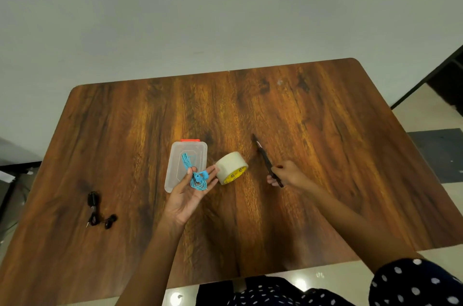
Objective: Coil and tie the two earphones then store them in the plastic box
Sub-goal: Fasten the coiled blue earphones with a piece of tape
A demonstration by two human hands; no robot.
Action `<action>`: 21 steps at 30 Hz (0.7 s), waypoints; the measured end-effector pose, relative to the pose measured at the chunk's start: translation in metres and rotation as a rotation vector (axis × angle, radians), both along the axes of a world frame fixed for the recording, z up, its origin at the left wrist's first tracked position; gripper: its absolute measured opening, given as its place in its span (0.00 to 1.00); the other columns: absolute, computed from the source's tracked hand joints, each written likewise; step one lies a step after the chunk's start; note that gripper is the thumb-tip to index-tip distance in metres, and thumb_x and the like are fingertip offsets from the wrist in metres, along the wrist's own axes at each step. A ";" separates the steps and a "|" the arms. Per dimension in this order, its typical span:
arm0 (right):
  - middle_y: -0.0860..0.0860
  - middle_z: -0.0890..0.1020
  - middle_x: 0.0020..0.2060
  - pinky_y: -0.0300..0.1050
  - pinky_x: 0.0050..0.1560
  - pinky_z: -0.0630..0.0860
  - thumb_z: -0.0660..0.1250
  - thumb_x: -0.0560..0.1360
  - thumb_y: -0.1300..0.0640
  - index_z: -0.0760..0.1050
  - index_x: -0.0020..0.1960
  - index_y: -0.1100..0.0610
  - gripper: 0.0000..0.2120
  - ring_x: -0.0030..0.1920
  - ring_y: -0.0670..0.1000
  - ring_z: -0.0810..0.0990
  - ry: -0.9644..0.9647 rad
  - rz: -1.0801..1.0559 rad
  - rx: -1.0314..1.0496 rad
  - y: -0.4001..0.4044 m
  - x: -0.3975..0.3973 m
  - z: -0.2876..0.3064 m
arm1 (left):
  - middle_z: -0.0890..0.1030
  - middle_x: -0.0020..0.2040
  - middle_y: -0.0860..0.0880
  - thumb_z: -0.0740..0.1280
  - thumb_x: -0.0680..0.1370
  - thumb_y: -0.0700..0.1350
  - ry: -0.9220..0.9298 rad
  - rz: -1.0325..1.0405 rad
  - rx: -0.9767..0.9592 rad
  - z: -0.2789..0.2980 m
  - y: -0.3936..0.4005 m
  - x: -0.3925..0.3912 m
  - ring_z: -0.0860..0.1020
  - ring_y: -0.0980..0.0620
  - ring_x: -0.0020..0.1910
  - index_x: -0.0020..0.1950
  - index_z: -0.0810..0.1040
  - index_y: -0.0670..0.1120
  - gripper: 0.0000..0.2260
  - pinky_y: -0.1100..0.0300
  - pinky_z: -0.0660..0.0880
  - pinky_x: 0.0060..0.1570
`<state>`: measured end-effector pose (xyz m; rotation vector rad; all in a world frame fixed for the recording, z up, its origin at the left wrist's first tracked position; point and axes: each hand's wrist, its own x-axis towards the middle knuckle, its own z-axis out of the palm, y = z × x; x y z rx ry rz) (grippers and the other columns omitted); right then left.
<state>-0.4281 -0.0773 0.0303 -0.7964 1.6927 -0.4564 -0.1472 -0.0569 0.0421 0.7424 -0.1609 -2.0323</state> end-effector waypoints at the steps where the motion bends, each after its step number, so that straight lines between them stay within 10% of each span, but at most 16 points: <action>1: 0.55 0.78 0.35 0.35 0.31 0.78 0.59 0.80 0.61 0.74 0.42 0.63 0.10 0.29 0.45 0.79 -0.151 -0.067 0.007 0.003 -0.002 0.007 | 0.68 0.69 0.32 0.81 0.62 0.43 -0.002 0.001 -0.003 -0.001 0.000 0.000 0.69 0.36 0.68 0.46 0.81 0.46 0.16 0.42 0.74 0.60; 11: 0.51 0.74 0.37 0.38 0.39 0.76 0.74 0.62 0.39 0.72 0.54 0.63 0.33 0.36 0.46 0.74 -0.822 0.162 0.161 0.038 -0.018 0.030 | 0.69 0.69 0.33 0.81 0.62 0.44 -0.022 0.014 -0.026 -0.001 0.002 -0.001 0.69 0.37 0.69 0.46 0.80 0.46 0.16 0.45 0.75 0.60; 21: 0.51 0.73 0.41 0.38 0.46 0.75 0.70 0.61 0.30 0.71 0.54 0.59 0.37 0.41 0.46 0.73 -1.012 0.348 0.333 0.063 -0.019 0.024 | 0.70 0.68 0.33 0.80 0.63 0.43 0.013 0.044 -0.019 -0.003 0.008 -0.002 0.68 0.37 0.69 0.47 0.80 0.46 0.16 0.46 0.76 0.59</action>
